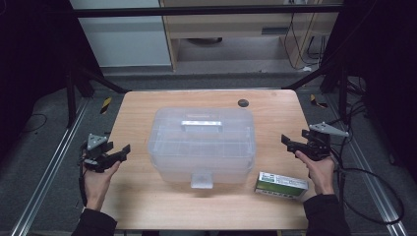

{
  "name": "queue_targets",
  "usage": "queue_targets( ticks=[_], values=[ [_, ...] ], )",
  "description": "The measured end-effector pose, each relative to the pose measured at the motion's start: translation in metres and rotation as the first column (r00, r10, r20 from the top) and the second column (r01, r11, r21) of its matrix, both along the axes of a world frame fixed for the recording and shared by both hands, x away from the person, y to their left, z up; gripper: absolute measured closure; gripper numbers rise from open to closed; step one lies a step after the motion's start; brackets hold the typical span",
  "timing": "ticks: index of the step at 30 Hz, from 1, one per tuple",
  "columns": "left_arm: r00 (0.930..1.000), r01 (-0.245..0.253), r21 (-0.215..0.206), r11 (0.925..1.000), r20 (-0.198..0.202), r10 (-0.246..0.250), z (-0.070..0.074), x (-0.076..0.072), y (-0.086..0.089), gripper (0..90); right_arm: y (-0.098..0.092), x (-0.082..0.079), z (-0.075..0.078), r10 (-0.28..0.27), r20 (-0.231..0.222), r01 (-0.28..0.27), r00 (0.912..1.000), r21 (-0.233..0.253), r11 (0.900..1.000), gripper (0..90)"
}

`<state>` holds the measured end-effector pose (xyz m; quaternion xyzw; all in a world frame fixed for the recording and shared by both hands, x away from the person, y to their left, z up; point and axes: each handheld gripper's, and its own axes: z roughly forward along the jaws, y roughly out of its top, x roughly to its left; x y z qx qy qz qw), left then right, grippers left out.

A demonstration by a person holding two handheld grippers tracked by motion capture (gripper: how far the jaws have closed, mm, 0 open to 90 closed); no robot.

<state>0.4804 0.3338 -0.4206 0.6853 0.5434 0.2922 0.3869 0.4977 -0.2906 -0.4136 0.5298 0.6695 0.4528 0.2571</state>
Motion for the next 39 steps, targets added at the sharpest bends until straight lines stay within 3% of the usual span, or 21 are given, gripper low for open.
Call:
queue_targets(
  ticks=[10,23,26,35,39],
  values=[
    [0.9996,0.02,0.031,0.9993,0.02,-0.021,0.012,-0.002,-0.001,30.1,0.001,0.001,-0.002,0.024,-0.02,-0.024,0.9995,-0.002,1.0,9.1],
    [0.9962,0.07,0.022,0.9973,0.05,-0.071,0.033,-0.005,-0.007,30.3,0.006,0.003,-0.005,0.053,-0.054,-0.055,0.9972,-0.032,0.998,3.6],
    [0.9931,0.104,0.037,0.9939,0.051,-0.106,0.039,-0.005,-0.01,30.5,0.007,0.002,-0.003,0.053,-0.053,-0.056,0.9972,-0.055,0.997,1.4],
    [0.9882,0.142,0.062,0.988,0.049,-0.145,0.045,0.0,-0.021,30.0,0.01,0.0,0.001,0.042,-0.038,-0.045,0.9984,-0.086,0.995,0.5],
    [0.9822,0.173,0.088,0.981,0.058,-0.179,0.055,0.004,-0.027,29.4,0.011,-0.002,0.003,0.047,-0.044,-0.052,0.9979,-0.138,0.989,2.6]
  ],
)
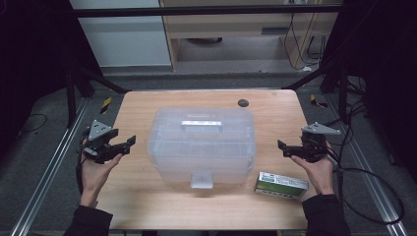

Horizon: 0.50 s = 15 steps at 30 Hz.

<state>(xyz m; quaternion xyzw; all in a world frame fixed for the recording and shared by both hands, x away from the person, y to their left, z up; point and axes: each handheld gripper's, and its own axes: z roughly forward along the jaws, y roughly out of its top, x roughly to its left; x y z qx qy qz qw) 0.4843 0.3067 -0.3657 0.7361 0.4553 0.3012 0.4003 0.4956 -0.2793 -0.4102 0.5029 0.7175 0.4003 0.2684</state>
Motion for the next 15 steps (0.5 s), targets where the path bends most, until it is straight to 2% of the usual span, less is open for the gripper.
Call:
queue_targets(
  ticks=[2,3,10,13,15],
  values=[
    [1.0,0.006,0.008,1.0,0.0,-0.006,0.003,0.001,-0.001,29.3,0.0,0.0,0.0,0.003,0.004,-0.003,1.0,-0.003,1.0,2.9],
    [0.9999,0.015,0.031,0.9994,0.005,-0.015,0.008,0.001,-0.003,29.2,0.0,-0.001,0.001,0.003,0.007,-0.003,1.0,-0.001,1.0,3.4],
    [0.9988,0.045,0.065,0.9969,0.015,-0.046,0.024,0.002,-0.006,29.1,-0.002,0.0,0.0,0.007,0.004,-0.007,1.0,0.002,1.0,4.6],
    [0.9978,0.062,0.101,0.9929,0.016,-0.064,0.033,0.005,-0.007,29.2,-0.002,0.0,0.0,0.011,0.006,-0.011,0.9999,0.001,1.0,5.5],
    [0.9976,0.065,0.102,0.9927,0.016,-0.067,0.034,0.005,-0.007,29.1,-0.002,0.0,0.0,0.012,0.005,-0.012,0.9999,0.0,1.0,5.8]
  ],
)
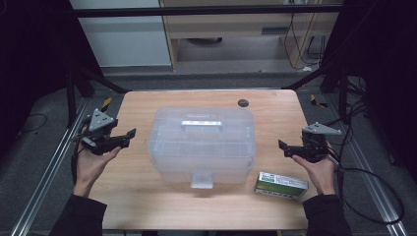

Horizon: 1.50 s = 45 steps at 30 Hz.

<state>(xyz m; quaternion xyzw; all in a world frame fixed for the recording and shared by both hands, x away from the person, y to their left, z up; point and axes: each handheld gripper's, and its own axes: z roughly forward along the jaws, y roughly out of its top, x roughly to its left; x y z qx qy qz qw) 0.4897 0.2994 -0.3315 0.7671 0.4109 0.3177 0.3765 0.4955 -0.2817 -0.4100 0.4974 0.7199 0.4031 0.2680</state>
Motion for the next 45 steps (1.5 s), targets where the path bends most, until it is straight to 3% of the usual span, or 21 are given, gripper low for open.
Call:
queue_targets(
  ticks=[15,22,28,31,33,35,36,37,38,40,42,45],
  values=[
    [0.9967,0.08,0.067,0.9945,0.007,-0.081,0.024,0.002,-0.013,29.1,0.003,0.0,-0.002,0.03,-0.015,-0.031,0.9994,-0.018,0.999,9.0],
    [0.9911,0.129,0.114,0.9852,0.019,-0.132,0.039,0.001,-0.021,29.1,0.003,0.001,-0.002,0.038,-0.01,-0.039,0.9992,-0.024,0.999,9.2],
    [0.9857,0.161,0.122,0.9795,0.032,-0.166,0.045,0.0,-0.028,29.1,0.004,0.0,-0.002,0.041,-0.015,-0.041,0.9991,-0.035,0.999,9.2],
    [0.9828,0.178,0.146,0.9731,0.023,-0.183,0.045,0.0,-0.031,29.1,0.003,0.001,-0.002,0.041,-0.015,-0.042,0.999,-0.036,0.998,9.2],
    [0.9782,0.202,0.182,0.9623,0.012,-0.207,0.045,0.0,-0.036,29.2,0.003,0.001,-0.003,0.044,-0.018,-0.045,0.9989,-0.039,0.998,9.2],
    [0.9766,0.209,0.193,0.9588,0.009,-0.215,0.045,0.0,-0.038,29.2,0.004,0.001,-0.003,0.043,-0.021,-0.044,0.9988,-0.04,0.998,9.2],
    [0.9739,0.222,0.209,0.9526,0.002,-0.227,0.045,0.0,-0.043,29.2,0.004,0.001,-0.004,0.046,-0.029,-0.047,0.9986,-0.044,0.998,9.2],
    [0.9739,0.222,0.209,0.9526,0.002,-0.227,0.045,0.0,-0.043,29.3,0.004,0.001,-0.004,0.046,-0.029,-0.047,0.9986,-0.044,0.998,9.2],
    [0.9669,0.247,0.22,0.9438,0.011,-0.255,0.046,0.001,-0.05,29.3,0.004,0.001,-0.005,0.046,-0.029,-0.048,0.9985,-0.044,0.998,9.2],
    [0.9671,0.247,0.223,0.9429,0.003,-0.254,0.046,-0.001,-0.053,29.3,0.004,0.001,-0.005,0.048,-0.03,-0.049,0.9984,-0.044,0.998,9.2],
    [0.9596,0.272,0.244,0.9308,0.004,-0.281,0.047,-0.002,-0.061,29.3,0.003,0.002,-0.005,0.049,-0.031,-0.05,0.9983,-0.047,0.998,9.2],
    [0.9548,0.287,0.261,0.9216,-0.001,-0.297,0.048,-0.002,-0.068,29.7,0.003,0.001,-0.005,0.048,-0.032,-0.05,0.9983,-0.049,0.998,9.2]
  ],
)
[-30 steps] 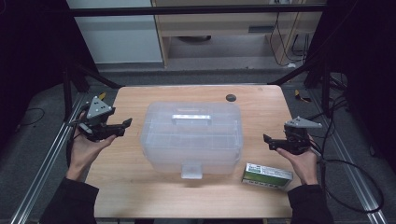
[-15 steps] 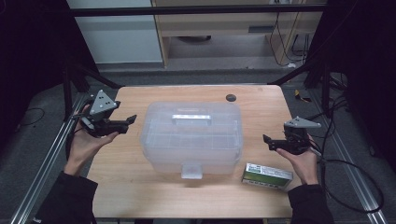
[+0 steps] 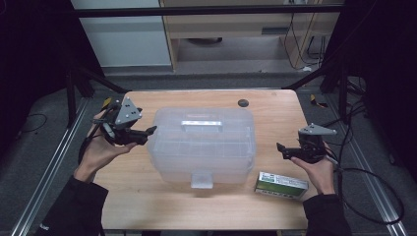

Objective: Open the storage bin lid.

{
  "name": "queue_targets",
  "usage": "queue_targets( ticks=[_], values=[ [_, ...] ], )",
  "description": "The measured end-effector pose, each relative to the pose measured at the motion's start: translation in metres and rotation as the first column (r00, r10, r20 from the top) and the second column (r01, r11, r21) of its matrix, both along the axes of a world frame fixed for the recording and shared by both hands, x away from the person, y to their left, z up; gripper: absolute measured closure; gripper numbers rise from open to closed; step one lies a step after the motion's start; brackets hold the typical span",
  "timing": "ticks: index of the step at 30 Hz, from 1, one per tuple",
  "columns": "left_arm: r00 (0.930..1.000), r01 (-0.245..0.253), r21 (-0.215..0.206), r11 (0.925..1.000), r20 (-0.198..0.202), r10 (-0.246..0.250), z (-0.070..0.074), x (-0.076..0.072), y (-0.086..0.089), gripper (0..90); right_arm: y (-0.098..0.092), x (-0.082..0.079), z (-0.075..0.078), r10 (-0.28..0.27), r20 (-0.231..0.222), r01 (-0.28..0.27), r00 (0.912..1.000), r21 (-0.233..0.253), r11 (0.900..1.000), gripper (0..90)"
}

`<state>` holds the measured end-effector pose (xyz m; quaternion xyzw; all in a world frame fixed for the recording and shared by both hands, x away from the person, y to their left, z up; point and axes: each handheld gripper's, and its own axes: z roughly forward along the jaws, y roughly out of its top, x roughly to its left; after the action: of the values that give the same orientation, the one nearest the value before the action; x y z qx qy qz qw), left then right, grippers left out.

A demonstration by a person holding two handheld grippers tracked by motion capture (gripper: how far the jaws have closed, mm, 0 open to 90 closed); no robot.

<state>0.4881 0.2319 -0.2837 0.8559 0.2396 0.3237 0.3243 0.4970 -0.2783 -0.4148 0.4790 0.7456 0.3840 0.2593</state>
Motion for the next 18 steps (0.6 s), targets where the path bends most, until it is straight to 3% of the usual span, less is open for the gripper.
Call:
queue_targets(
  ticks=[9,18],
  values=[
    [0.9992,0.039,0.073,0.9966,0.004,-0.04,0.004,0.0,-0.018,30.5,0.001,0.0,-0.002,0.005,-0.01,-0.005,0.9999,-0.008,1.0,9.5],
    [0.9967,0.079,0.151,0.9854,0.003,-0.081,0.004,0.001,-0.037,31.2,0.002,-0.001,-0.003,0.016,-0.015,-0.016,0.9998,-0.016,1.0,9.8]
  ],
)
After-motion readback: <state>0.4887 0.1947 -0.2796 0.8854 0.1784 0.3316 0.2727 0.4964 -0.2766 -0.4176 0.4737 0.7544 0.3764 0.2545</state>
